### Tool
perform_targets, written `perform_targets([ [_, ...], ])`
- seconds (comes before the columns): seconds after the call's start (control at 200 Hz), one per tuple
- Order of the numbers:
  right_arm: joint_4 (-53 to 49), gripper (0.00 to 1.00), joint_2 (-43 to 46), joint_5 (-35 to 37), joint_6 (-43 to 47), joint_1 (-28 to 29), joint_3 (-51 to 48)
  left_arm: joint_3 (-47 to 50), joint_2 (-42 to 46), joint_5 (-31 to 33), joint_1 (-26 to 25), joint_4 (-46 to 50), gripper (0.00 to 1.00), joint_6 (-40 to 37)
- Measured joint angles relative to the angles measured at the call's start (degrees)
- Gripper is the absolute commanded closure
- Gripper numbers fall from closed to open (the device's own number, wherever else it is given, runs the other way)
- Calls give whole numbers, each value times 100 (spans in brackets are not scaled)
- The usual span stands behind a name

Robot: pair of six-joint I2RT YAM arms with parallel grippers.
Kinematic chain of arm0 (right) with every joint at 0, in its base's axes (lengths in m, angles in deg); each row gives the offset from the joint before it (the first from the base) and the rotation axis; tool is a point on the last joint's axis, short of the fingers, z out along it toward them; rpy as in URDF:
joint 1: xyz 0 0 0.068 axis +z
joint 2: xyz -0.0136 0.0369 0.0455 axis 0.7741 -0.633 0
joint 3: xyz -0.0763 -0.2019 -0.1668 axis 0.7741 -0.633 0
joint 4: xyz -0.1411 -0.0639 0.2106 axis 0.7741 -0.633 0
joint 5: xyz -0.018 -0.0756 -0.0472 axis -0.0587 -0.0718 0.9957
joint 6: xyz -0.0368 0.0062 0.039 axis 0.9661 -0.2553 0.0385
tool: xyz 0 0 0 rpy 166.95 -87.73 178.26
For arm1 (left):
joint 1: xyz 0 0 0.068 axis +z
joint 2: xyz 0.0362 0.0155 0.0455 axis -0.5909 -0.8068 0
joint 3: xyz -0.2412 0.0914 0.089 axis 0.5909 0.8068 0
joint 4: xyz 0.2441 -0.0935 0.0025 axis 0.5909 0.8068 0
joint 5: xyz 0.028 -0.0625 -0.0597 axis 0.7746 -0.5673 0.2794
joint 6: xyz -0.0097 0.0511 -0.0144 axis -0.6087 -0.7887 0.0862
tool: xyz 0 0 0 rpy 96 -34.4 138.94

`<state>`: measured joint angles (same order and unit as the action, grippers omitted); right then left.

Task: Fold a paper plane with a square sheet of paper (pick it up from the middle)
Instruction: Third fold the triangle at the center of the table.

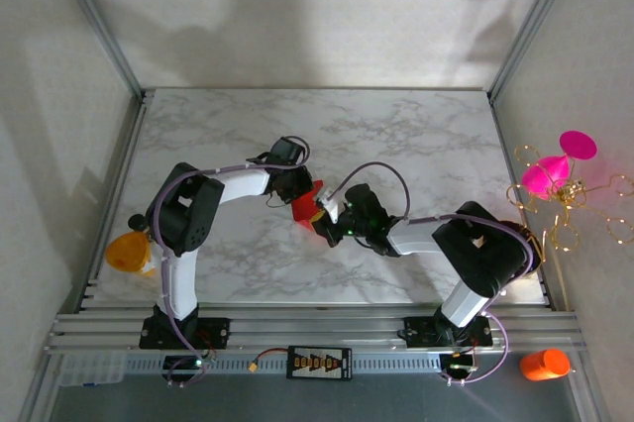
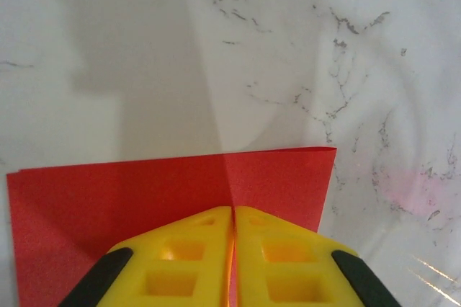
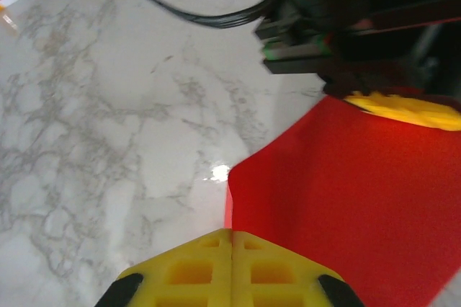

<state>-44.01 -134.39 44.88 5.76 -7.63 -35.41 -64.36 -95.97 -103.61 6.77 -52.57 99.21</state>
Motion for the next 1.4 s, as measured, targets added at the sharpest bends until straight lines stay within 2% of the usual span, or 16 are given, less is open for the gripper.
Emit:
perform_targets([
  [0.501,-472,100,-409,376,-387,-151,450,-11,-7,-4,0,4,91,-66],
  [1.397,-1078,100,-511,756,-684,-214,612,-11,-7,-4,-9,-2,92,-66],
])
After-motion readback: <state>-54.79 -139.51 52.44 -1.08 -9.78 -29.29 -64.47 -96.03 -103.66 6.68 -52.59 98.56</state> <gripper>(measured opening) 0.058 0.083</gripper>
